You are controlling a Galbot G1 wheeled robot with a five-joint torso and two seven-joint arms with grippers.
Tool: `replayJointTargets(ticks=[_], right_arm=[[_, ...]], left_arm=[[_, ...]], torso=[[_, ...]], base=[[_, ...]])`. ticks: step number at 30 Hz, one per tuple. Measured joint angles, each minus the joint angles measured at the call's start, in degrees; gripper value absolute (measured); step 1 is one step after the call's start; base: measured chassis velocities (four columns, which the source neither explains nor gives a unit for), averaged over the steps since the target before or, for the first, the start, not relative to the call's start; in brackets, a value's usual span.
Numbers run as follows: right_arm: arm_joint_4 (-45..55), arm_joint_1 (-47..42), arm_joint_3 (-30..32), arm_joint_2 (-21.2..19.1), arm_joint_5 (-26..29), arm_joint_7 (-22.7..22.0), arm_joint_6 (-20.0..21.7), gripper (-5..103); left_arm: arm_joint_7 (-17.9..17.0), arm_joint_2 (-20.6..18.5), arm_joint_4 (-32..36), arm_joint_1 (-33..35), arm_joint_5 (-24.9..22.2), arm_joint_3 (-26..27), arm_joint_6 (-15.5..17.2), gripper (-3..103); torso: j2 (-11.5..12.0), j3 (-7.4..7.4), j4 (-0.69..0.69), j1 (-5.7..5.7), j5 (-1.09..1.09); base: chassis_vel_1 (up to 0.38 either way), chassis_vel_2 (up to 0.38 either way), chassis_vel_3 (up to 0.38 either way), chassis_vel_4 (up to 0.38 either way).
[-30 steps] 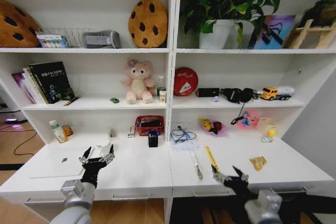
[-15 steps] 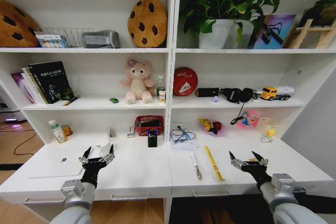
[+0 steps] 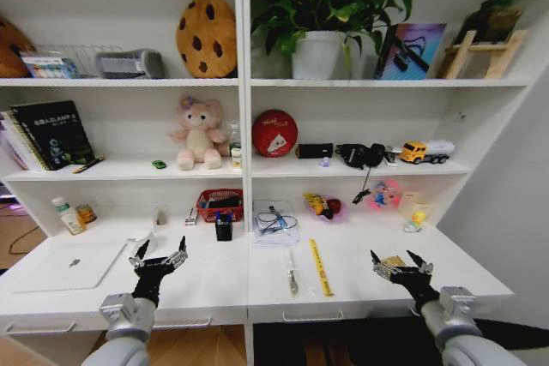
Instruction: Organize the objects on the table.
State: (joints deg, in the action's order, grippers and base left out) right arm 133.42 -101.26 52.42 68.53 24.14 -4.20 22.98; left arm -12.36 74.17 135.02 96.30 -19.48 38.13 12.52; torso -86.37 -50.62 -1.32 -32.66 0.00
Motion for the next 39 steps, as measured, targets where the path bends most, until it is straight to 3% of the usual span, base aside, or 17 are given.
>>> replayJointTargets(ticks=[2, 3, 4, 5, 9, 12, 18, 30, 32, 34, 35, 39], right_arm=[[-0.19, 0.06, -0.70, 0.05, 0.67, -2.33, -0.62, 100], [-0.22, 0.29, -1.60, 0.05, 1.90, -6.13, -0.57, 100], [-0.15, 0.54, -2.40, 0.07, 3.66, -9.91, 0.75, 100], [-0.15, 0.54, -2.40, 0.07, 3.66, -9.91, 0.75, 100], [-1.35, 2.50, -4.78, 0.47, 9.34, -17.72, 4.74, 100], [-3.04, 3.94, -5.76, 0.51, 10.86, -17.99, 5.98, 100], [-11.87, 11.29, -8.96, -0.98, 11.35, -13.84, 6.89, 100], [-22.18, 18.58, -11.81, -2.74, 11.80, -16.21, 7.44, 102], [-22.93, 19.00, -11.95, -2.67, 11.83, -15.79, 7.38, 93], [-23.14, 19.12, -11.98, -2.63, 11.86, -15.63, 7.36, 93], [-23.94, 19.57, -12.10, -2.40, 12.07, -14.80, 7.27, 83], [-24.96, 20.05, -12.11, -2.17, 12.20, -13.10, 7.16, 71]], left_arm=[[0.01, 0.00, 0.00, 0.00, 0.00, -0.01, -0.01, 100], [0.03, 0.01, 0.00, 0.00, 0.00, -0.02, 0.00, 100], [0.03, 0.01, 0.01, 0.00, 0.00, -0.02, 0.00, 100], [0.03, 0.01, 0.01, 0.00, 0.00, -0.02, 0.00, 100], [0.03, 0.01, 0.00, 0.00, 0.00, -0.01, 0.00, 100], [0.02, 0.00, 0.00, 0.00, 0.00, 0.01, 0.00, 100], [-0.03, -0.01, 0.00, 0.00, 0.00, 0.03, 0.00, 100], [-0.03, 0.00, 0.00, 0.00, 0.00, 0.01, 0.00, 100], [-0.03, 0.00, 0.00, 0.00, 0.00, 0.01, 0.00, 100], [-0.03, 0.00, 0.00, 0.00, 0.00, 0.01, 0.00, 100], [-0.03, 0.00, 0.00, 0.00, 0.00, 0.01, 0.00, 100], [-0.02, 0.00, 0.00, 0.00, 0.00, 0.01, 0.00, 100]], torso=[[0.00, -0.01, -0.01, -0.01, 0.04], [0.01, -0.01, -0.02, -0.01, 0.02], [0.00, 0.00, 0.01, 0.00, 0.02], [0.00, 0.00, 0.01, 0.00, 0.02], [0.00, 0.00, -0.02, 0.00, 0.00], [0.00, 0.00, -0.01, 0.01, -0.04], [0.00, 0.00, 0.01, 0.00, -0.02], [0.01, -0.01, -0.02, 0.00, 0.00], [0.01, -0.01, -0.01, 0.00, 0.00], [0.01, -0.01, -0.01, 0.00, -0.01], [0.01, -0.01, -0.01, 0.00, 0.00], [0.01, -0.01, -0.01, 0.00, 0.00]], base=[[-0.243, -0.238, 0.258, 0.246], [-0.161, -0.235, 0.216, 0.142], [-0.161, -0.117, 0.168, 0.142], [-0.161, -0.117, 0.168, 0.142], [0.006, -0.034, 0.061, 0.009], [0.041, 0.057, -0.028, -0.058], [0.036, 0.043, -0.025, -0.029], [0.000, 0.000, 0.000, 0.000], [0.000, 0.000, 0.000, 0.000], [0.000, 0.000, 0.000, 0.000], [0.000, 0.000, 0.000, 0.000], [0.000, 0.000, 0.000, 0.000]])
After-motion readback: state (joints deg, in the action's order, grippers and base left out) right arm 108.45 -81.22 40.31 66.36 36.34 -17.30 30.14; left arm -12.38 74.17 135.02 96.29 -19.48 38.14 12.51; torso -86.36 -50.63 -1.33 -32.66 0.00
